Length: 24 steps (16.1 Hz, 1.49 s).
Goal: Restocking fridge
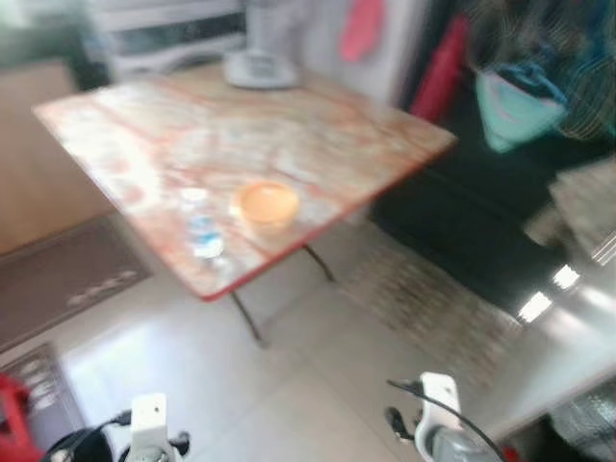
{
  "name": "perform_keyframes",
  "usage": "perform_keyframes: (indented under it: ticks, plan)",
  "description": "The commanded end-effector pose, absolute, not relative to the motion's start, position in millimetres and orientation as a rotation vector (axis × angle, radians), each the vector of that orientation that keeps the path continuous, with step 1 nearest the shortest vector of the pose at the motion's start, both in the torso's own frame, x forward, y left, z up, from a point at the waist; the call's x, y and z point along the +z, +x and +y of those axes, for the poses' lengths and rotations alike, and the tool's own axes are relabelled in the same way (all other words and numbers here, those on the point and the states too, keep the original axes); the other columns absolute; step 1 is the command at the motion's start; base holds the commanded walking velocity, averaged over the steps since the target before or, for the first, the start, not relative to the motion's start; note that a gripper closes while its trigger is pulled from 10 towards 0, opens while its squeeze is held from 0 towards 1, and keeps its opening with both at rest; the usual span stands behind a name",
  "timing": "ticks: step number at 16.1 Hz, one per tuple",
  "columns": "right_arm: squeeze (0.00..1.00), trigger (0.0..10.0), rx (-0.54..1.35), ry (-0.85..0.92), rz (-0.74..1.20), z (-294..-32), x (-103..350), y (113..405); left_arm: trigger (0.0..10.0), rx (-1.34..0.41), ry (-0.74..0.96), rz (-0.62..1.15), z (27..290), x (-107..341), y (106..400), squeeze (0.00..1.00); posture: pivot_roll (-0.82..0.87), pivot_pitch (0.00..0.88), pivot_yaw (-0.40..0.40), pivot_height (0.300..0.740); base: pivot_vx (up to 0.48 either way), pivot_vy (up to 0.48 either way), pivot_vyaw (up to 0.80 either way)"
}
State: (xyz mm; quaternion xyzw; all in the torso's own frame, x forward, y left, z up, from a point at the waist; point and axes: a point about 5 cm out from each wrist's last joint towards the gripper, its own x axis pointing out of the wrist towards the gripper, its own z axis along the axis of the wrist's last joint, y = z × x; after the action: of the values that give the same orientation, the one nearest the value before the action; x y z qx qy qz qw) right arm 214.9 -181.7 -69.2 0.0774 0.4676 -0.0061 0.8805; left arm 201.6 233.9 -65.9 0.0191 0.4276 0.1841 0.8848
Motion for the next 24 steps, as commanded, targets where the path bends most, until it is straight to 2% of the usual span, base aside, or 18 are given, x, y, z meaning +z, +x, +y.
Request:
perform_keyframes:
  ticks: [1,3,5,7,8,9,10,11,12,13,14,15,17,18,19,20,22,24]
  plan:
    - [0.0,10.0,-0.01,0.142,0.995,-188,-72,209,10.0,0.406,0.065,0.87,230,-66,201,0.0,0.11,0.0,-0.06,0.74,0.0,0.0,0.0]
    - [0.0,10.0,0.073,0.046,1.003,-189,-70,211,10.0,0.469,0.131,0.738,234,-58,206,0.0,0.12,0.0,-0.06,0.74,0.0,0.0,0.0]
    - [0.0,10.0,0.083,0.027,1.008,-189,-70,211,10.0,0.446,0.208,0.649,235,-51,212,0.0,0.12,0.0,-0.06,0.74,0.0,0.0,0.0]
    - [0.0,10.0,0.117,-0.021,1.012,-189,-69,212,10.0,0.495,0.274,0.534,237,-42,214,0.0,0.12,0.0,-0.06,0.74,0.0,0.0,0.0]
    - [0.0,10.0,0.124,-0.035,1.013,-189,-69,213,10.0,0.491,0.451,0.202,248,-11,223,0.0,0.12,0.0,-0.058,0.74,0.0,0.0,0.0]
    - [0.0,10.0,0.129,-0.036,1.012,-189,-69,213,10.0,0.493,0.444,-0.087,257,29,240,0.0,0.12,0.0,-0.061,0.74,0.0,0.0,0.0]
    - [0.0,10.0,0.129,-0.036,1.012,-189,-69,213,10.0,0.501,0.422,-0.138,254,37,244,0.0,0.12,0.0,-0.061,0.74,0.0,0.0,0.0]
    - [0.0,10.0,0.129,-0.031,1.012,-189,-69,212,10.0,0.517,0.372,-0.006,262,32,254,0.0,0.13,0.0,-0.062,0.74,0.0,0.0,0.0]
    - [0.0,10.0,0.13,-0.031,1.013,-189,-69,213,10.0,0.495,0.353,-0.131,260,52,267,0.0,0.13,0.0,-0.061,0.74,0.0,0.0,0.0]
    - [0.0,10.0,0.103,0.004,1.011,-189,-70,212,10.0,0.434,0.637,-0.258,261,75,280,0.0,0.13,0.0,-0.059,0.74,0.0,0.0,0.0]
    - [0.0,10.0,0.092,0.018,1.01,-189,-70,211,10.0,0.439,0.571,-0.221,261,74,283,0.0,0.13,0.0,-0.059,0.74,0.0,0.0,0.0]
    - [0.0,10.0,0.066,0.047,1.003,-189,-70,211,10.0,0.433,0.704,-0.313,255,99,302,0.0,0.13,0.0,-0.059,0.74,0.0,0.0,0.0]
    - [0.0,10.0,0.042,0.071,1.005,-189,-71,210,10.0,0.3,0.398,-0.396,236,113,309,0.0,0.13,0.0,-0.06,0.74,0.0,0.0,0.0]
    - [0.0,10.0,0.025,0.089,1.005,-189,-71,210,10.0,0.234,0.414,-0.501,226,128,312,0.0,0.13,0.0,-0.059,0.74,0.0,0.0,0.0]
    - [0.0,10.0,0.013,0.098,1.005,-189,-71,210,10.0,0.216,0.41,-0.527,219,137,318,0.0,0.13,0.0,-0.057,0.74,0.0,0.0,0.0]
    - [0.0,10.0,0.001,0.112,1.003,-189,-72,209,10.0,0.254,0.266,-0.393,209,154,343,0.0,0.12,0.0,-0.057,0.74,0.0,0.0,0.0]
    - [0.0,10.0,-0.014,0.128,1.001,-188,-72,209,10.0,0.254,0.087,-0.351,203,163,354,0.0,0.12,0.0,-0.056,0.74,0.0,0.0,0.0]
    - [0.0,10.0,-0.022,0.131,1.002,-189,-72,208,10.0,0.293,-0.112,-0.295,198,153,357,0.0,0.12,0.0,-0.055,0.74,0.0,0.0,0.0]
